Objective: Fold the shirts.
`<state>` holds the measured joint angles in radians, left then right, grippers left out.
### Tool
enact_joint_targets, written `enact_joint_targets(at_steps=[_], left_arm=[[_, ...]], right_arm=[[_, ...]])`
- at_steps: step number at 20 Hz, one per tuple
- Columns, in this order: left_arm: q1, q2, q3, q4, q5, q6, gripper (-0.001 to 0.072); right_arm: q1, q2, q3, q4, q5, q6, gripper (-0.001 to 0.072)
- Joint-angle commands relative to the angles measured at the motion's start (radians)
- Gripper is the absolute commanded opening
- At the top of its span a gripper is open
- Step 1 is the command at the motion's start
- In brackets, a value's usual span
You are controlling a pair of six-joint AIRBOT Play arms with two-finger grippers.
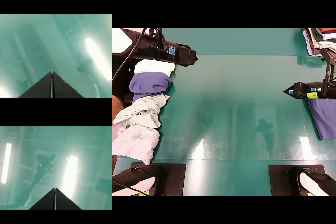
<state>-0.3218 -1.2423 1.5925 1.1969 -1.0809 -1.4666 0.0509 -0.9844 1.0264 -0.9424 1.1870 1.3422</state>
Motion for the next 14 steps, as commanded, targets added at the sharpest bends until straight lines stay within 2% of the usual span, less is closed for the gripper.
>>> enact_joint_targets(at_steps=[1, 14], left_arm=[[0.0, 0.0, 0.0, 0.0, 0.0, 0.0, 0.0027], [0.0, 0.0, 0.0, -0.028, 0.0, -0.002, 0.0027]], right_arm=[[0.003, -0.001, 0.001, 0.001, 0.005, 0.0, 0.0017], [0.003, -0.001, 0.001, 0.001, 0.004, 0.0, 0.0016]])
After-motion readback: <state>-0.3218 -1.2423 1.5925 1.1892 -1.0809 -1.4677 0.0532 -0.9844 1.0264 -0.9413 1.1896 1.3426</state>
